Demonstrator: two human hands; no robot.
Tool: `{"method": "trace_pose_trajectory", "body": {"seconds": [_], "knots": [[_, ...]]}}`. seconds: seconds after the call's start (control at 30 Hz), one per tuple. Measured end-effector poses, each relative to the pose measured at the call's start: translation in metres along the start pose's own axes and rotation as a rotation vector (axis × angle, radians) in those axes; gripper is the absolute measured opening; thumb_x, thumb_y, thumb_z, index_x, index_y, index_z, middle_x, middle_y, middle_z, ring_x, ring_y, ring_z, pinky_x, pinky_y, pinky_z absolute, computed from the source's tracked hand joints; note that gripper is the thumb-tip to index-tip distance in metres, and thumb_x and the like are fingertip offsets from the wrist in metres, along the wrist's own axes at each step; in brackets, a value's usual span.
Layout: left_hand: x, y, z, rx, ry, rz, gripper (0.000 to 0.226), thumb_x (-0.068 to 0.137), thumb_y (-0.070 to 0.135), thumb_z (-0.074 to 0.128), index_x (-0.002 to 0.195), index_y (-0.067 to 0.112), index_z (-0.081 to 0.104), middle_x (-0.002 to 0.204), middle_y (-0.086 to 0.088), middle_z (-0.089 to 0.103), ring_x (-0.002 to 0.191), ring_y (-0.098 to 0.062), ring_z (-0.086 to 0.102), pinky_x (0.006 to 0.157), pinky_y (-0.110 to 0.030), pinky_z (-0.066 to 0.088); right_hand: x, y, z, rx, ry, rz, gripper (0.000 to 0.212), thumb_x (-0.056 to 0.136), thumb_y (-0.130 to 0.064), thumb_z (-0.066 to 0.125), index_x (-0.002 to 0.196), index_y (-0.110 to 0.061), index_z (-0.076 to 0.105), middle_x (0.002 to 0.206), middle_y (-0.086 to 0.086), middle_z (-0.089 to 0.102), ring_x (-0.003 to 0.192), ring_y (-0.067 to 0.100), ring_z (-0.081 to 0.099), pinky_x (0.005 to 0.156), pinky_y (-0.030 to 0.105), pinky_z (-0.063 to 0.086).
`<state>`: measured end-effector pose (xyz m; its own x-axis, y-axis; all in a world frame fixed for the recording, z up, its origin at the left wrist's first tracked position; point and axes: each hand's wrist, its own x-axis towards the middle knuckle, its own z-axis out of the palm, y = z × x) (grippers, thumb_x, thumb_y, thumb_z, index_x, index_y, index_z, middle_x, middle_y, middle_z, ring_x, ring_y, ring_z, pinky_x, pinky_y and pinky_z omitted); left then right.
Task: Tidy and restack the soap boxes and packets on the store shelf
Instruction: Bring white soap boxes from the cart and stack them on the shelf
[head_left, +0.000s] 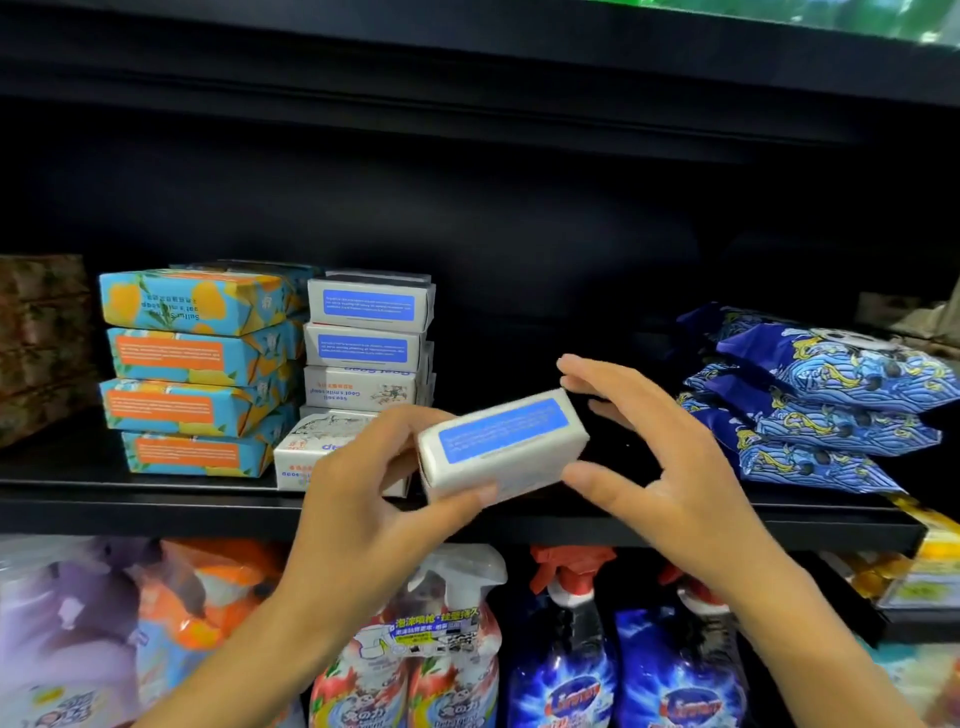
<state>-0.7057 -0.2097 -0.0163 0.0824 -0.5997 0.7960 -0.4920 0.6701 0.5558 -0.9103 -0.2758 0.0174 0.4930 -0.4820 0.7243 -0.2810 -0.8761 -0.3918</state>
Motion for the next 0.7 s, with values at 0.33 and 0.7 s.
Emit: {"method": "trace_pose_trajectory", "body": {"seconds": [0.33,0.7], "knots": [[0.006,-0.032,0.002,0.312,-0.080,0.574,0.048,0.072,-0.001,0.074,0.113,0.008,0.052,0.120,-0.011,0.059,0.118,-0.021,0.055,0.100,-0.035,0.046,0.002,0.003,-0.001,0.030,-0.251,0.104,0.061,0.071,-0.042,0.070,0.129,-0.034,0.050,0.128,-0.023,0.049,0.120,-0.009,0.043,0.093,0.005,0.034],[-0.011,-0.040,0.009,0.638,-0.062,0.356,0.027,0.086,0.027,0.064,0.095,0.002,0.070,0.097,-0.007,0.067,0.092,-0.020,0.061,0.081,-0.029,0.047,0.032,0.053,0.024,-0.091,-0.121,0.310,0.062,0.078,-0.024,0.074,0.133,-0.012,0.048,0.121,-0.007,0.046,0.114,0.007,0.047,0.097,0.016,0.040]]}}
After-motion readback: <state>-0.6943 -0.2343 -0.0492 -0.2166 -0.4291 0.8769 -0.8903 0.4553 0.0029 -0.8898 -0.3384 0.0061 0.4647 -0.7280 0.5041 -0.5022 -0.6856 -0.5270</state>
